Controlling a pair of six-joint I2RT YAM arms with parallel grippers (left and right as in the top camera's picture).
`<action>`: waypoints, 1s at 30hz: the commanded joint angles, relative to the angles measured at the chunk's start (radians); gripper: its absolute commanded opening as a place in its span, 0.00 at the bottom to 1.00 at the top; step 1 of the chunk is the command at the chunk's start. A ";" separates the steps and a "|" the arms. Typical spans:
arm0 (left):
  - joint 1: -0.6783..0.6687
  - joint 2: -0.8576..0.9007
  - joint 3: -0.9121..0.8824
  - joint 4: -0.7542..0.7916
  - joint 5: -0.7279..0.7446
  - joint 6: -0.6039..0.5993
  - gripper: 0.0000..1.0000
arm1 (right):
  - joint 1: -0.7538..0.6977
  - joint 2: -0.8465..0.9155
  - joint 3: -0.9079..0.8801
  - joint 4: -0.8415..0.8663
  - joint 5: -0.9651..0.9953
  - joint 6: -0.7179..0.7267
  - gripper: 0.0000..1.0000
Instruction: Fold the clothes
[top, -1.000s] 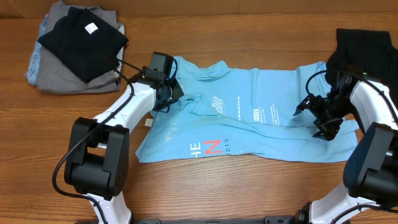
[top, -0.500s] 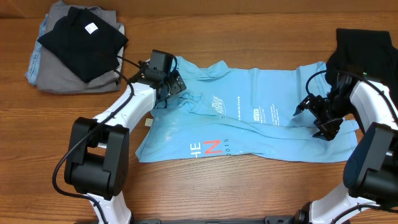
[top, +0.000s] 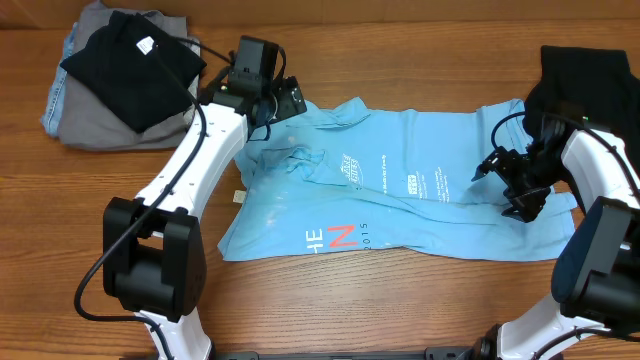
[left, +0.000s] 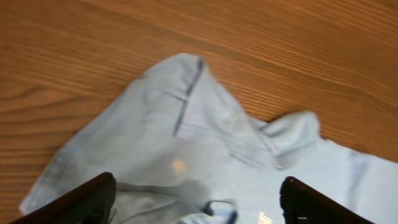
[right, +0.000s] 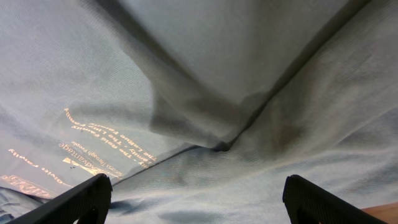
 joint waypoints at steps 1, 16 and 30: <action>-0.021 -0.020 0.034 -0.031 0.100 0.039 0.73 | 0.019 -0.012 -0.006 0.007 0.000 0.008 0.93; -0.097 -0.015 -0.074 -0.348 0.161 0.091 0.04 | 0.055 -0.012 -0.006 0.021 -0.001 0.008 0.93; -0.102 0.143 -0.120 -0.235 0.152 0.099 0.04 | 0.058 -0.012 -0.006 -0.001 0.000 0.004 0.93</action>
